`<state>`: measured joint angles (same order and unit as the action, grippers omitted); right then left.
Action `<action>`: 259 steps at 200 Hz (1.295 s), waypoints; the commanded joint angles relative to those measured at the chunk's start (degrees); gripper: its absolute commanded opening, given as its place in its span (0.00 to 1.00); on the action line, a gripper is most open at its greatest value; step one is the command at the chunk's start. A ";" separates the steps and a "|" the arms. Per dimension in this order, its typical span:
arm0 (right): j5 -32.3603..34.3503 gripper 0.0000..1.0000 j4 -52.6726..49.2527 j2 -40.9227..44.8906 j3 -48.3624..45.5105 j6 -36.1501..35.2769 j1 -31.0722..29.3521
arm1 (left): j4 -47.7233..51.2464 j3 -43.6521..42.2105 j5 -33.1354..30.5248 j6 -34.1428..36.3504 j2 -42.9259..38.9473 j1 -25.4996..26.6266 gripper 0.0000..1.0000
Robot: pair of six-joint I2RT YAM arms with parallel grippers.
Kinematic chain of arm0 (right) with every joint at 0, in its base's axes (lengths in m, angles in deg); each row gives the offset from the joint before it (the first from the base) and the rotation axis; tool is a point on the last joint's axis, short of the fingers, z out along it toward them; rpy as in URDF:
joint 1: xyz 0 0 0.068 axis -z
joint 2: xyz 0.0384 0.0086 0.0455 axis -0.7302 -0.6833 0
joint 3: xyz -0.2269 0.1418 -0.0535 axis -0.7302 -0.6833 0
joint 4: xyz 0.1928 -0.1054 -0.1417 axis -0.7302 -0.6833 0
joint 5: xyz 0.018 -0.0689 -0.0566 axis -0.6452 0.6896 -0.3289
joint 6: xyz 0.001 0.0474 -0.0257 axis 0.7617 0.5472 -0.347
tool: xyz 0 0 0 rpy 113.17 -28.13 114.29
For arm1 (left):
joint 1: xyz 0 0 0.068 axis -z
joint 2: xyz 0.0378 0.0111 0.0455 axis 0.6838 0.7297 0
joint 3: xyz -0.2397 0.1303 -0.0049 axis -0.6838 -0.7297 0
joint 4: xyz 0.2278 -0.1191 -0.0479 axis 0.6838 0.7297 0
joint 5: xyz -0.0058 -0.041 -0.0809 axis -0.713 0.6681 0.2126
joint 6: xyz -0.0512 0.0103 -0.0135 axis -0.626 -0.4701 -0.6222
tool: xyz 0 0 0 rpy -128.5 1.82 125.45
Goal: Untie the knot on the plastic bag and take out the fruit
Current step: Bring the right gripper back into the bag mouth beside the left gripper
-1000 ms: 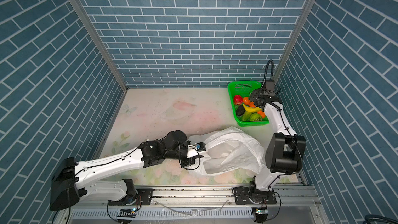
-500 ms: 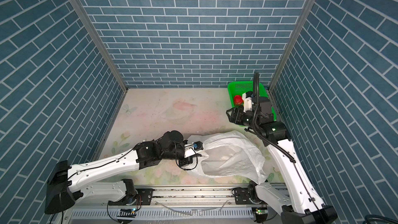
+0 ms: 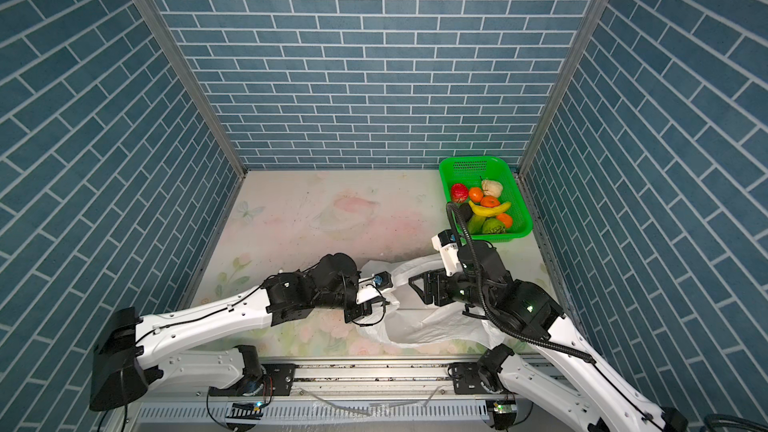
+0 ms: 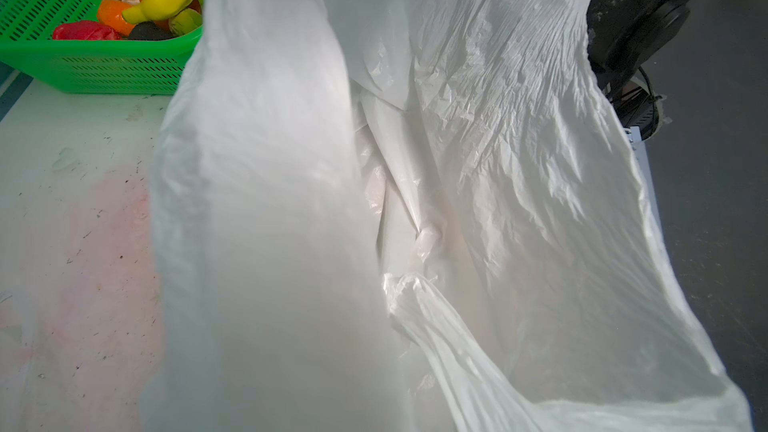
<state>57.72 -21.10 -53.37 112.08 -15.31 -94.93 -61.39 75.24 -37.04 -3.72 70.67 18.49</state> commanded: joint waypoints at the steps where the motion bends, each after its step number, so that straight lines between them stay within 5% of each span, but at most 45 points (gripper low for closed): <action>1: 4.75 0.72 1.67 0.49 -4.18 2.48 -4.73 | 0.53 0.89 -1.19 -1.51 -0.22 -0.31 0.00; 140: 32.15 0.64 9.04 -0.46 -22.38 9.43 -31.14 | 0.87 1.02 -1.80 -3.51 -2.10 -0.32 0.00; 178: 32.91 0.64 11.71 -3.71 -25.05 12.37 -35.00 | 1.69 1.68 -2.39 -3.78 -2.60 -0.32 0.00; 259: 25.40 0.71 21.38 -8.15 -32.14 19.07 -33.30 | -1.16 -2.46 -2.58 -7.25 -4.42 -0.28 0.00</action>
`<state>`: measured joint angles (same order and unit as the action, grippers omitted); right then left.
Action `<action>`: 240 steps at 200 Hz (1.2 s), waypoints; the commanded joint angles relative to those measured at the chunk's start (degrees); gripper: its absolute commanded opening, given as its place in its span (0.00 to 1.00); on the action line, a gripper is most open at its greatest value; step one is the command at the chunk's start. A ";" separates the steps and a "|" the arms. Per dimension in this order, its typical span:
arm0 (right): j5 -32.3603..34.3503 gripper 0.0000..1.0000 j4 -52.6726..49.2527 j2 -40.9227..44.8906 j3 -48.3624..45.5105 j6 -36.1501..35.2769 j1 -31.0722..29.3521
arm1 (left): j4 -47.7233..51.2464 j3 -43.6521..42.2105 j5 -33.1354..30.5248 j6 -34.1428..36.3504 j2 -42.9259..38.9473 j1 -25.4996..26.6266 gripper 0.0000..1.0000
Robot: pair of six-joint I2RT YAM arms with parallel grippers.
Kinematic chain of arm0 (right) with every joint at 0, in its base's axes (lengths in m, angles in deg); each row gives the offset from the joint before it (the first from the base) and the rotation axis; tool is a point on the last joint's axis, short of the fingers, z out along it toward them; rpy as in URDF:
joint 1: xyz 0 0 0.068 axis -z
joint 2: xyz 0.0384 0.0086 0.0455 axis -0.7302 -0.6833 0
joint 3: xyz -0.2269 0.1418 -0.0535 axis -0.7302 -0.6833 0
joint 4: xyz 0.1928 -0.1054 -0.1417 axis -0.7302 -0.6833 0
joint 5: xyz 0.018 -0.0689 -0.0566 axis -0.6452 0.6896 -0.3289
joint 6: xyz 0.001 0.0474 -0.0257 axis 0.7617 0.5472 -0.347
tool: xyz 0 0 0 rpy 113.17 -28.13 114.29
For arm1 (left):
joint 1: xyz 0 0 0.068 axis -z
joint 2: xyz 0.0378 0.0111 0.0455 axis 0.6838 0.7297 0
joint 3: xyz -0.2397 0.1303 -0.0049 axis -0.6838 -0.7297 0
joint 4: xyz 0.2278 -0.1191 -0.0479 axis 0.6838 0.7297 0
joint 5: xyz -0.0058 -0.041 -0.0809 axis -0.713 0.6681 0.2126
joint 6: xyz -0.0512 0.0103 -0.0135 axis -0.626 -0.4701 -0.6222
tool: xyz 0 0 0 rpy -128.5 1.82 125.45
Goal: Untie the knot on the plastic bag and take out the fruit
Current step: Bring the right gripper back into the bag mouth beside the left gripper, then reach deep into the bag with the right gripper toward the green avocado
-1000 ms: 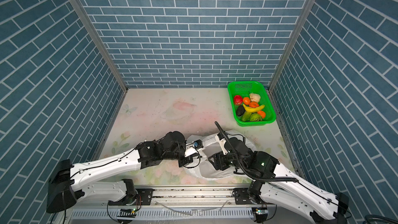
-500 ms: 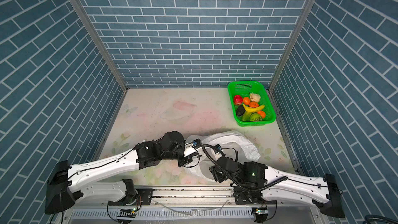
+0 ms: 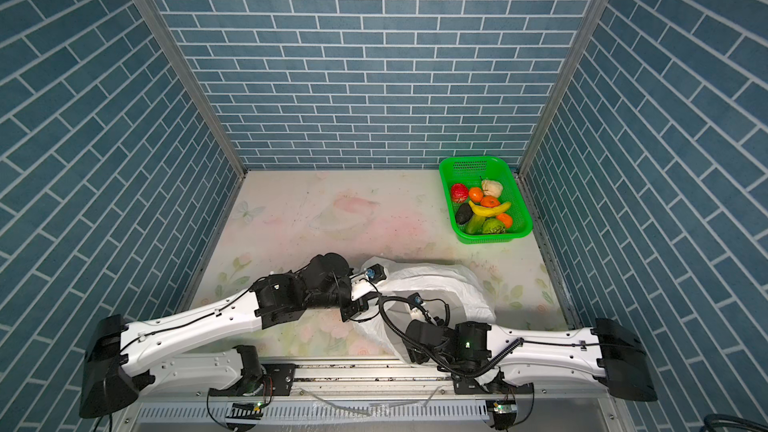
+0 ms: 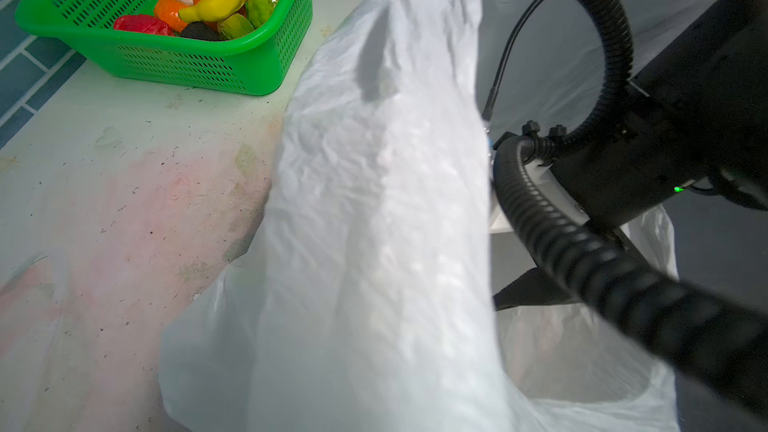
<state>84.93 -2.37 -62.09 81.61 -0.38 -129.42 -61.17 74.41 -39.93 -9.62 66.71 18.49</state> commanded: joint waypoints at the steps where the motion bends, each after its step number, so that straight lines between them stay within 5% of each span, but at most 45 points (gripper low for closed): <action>1: -1.90 0.71 2.74 0.65 -1.72 4.15 1.34 | -1.46 -1.63 0.34 -1.39 -0.49 -0.28 0.00; 42: -10.00 0.76 5.44 4.51 -1.78 2.42 12.21 | -3.41 -1.62 1.60 -1.70 0.50 -0.30 0.00; 75: -19.87 0.78 9.49 -0.37 1.05 0.45 19.37 | -5.76 -2.19 1.12 -1.79 0.26 -0.28 0.00; 156: -31.32 0.87 15.75 -10.99 11.16 0.75 26.87 | -6.67 -6.29 2.13 -1.70 -1.72 -0.28 0.00; 240: -31.17 0.91 15.03 -26.21 18.33 1.13 27.08 | -5.28 -12.11 0.74 0.48 -4.98 -0.33 0.00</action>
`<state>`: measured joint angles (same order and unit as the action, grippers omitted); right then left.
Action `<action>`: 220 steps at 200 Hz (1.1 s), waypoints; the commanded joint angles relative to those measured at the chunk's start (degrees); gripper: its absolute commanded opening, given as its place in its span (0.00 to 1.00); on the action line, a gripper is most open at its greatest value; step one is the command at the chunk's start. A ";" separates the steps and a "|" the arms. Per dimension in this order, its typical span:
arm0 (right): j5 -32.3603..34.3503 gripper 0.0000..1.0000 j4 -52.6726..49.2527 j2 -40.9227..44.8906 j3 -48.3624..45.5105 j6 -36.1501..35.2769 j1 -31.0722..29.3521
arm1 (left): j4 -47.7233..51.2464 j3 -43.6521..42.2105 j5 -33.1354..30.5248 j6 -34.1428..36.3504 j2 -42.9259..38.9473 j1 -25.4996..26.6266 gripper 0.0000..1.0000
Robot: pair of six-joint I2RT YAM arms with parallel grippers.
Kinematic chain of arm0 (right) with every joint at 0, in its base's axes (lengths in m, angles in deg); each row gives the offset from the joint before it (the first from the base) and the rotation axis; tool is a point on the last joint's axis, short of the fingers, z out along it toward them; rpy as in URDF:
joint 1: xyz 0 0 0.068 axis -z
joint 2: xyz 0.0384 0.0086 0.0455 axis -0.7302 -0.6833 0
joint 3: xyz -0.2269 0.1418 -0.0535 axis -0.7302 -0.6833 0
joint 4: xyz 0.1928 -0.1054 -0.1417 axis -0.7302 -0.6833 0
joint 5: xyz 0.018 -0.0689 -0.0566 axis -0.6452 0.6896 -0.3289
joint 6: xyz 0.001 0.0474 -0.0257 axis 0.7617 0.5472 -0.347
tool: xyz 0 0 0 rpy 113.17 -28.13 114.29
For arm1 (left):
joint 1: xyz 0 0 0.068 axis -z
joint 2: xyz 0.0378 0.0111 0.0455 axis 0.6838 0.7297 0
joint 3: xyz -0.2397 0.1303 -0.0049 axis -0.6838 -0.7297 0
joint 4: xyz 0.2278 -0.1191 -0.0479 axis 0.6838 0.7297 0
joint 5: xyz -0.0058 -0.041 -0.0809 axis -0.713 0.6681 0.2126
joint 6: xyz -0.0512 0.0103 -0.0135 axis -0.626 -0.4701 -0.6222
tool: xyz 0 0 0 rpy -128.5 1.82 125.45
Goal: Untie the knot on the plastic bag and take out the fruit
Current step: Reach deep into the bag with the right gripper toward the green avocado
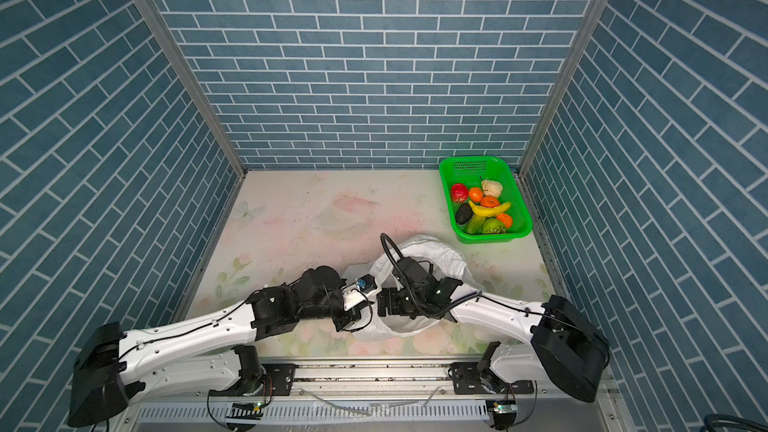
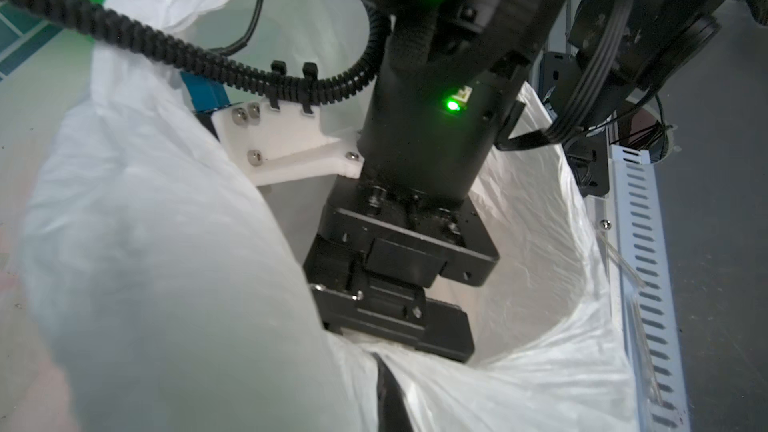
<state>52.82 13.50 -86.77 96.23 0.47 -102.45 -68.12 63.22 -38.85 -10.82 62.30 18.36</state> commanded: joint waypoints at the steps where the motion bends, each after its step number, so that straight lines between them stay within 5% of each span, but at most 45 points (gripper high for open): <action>1: 1.03 0.91 -0.84 -1.60 3.73 0.26 0.10 | 1.78 -0.90 -0.38 1.78 -0.53 -0.17 0.00; 88: 0.04 0.92 4.52 -9.66 5.99 5.69 0.41 | 8.81 1.32 -9.47 9.29 -2.27 -0.15 0.00; 220: -11.58 0.93 28.00 -14.31 1.11 6.98 3.70 | 9.23 14.81 -3.40 14.59 7.16 -0.09 0.00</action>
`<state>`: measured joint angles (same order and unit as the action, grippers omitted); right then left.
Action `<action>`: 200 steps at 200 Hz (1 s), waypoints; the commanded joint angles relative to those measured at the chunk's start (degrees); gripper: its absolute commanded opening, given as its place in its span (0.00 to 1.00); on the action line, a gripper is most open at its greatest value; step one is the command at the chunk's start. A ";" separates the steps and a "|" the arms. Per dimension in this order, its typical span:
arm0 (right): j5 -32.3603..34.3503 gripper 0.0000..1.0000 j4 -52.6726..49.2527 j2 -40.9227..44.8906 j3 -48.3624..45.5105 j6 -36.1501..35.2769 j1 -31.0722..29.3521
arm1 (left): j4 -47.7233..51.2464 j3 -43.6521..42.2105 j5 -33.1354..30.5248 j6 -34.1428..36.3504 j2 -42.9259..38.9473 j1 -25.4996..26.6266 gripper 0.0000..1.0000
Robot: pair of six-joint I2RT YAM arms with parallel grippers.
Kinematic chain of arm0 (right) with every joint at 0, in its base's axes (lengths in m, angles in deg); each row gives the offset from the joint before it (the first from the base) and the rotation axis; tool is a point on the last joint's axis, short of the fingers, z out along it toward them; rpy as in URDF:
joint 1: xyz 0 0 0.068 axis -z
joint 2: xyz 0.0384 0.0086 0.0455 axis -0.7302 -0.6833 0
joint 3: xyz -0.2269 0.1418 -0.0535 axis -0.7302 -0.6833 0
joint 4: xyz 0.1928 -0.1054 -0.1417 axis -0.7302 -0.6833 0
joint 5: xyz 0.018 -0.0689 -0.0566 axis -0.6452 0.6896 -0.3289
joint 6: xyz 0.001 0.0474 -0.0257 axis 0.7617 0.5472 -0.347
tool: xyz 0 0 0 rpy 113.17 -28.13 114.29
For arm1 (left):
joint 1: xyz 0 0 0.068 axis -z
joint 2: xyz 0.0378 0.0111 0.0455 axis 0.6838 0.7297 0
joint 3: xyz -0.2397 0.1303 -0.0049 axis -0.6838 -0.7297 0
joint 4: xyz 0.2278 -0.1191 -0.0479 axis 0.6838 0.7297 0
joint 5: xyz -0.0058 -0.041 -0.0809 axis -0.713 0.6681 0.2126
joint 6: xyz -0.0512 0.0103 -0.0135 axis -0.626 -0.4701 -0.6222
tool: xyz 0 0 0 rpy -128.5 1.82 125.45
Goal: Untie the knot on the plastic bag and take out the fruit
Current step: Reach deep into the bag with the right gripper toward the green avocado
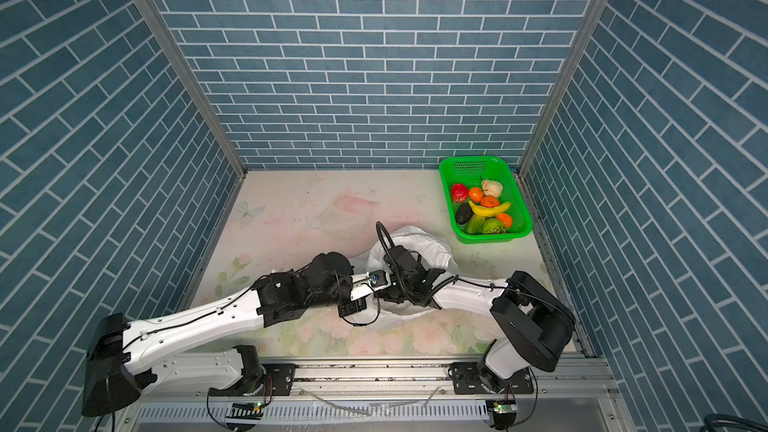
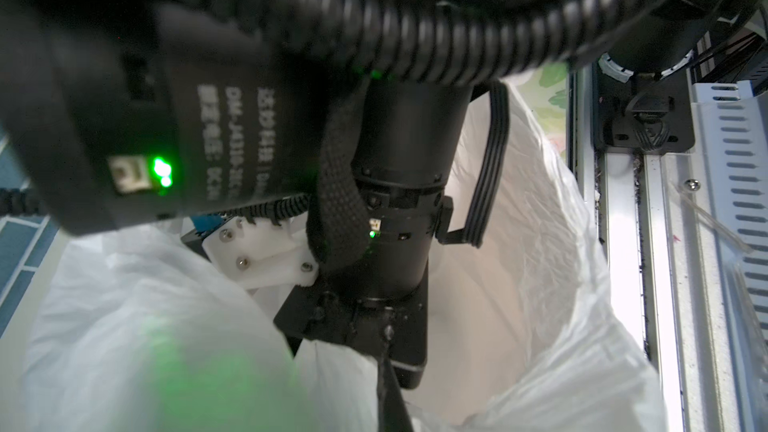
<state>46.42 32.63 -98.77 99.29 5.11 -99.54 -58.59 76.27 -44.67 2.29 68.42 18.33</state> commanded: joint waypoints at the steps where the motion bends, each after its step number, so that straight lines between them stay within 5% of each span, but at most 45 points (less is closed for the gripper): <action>1: -5.29 0.93 9.09 -2.40 -1.95 2.36 0.88 | -0.32 1.78 2.44 1.49 1.08 -0.09 0.00; 69: -12.21 0.93 12.86 -9.48 1.78 2.52 1.03 | -1.10 1.00 2.33 2.92 2.03 -0.10 0.00; 117: -20.41 0.92 27.24 -13.04 -0.78 6.49 3.01 | -0.01 4.78 3.76 5.92 5.64 -0.10 0.00; 157: -22.08 0.92 13.50 -9.65 1.91 -0.98 2.17 | -0.25 1.60 3.65 7.05 3.79 -0.28 0.00; 200: -24.41 0.92 9.73 -12.41 7.09 -3.34 -1.47 | -0.06 0.22 4.00 11.00 3.67 -0.45 0.00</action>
<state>25.33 44.80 -110.22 101.76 5.13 -98.76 -58.94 77.38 -41.54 9.88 72.42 18.25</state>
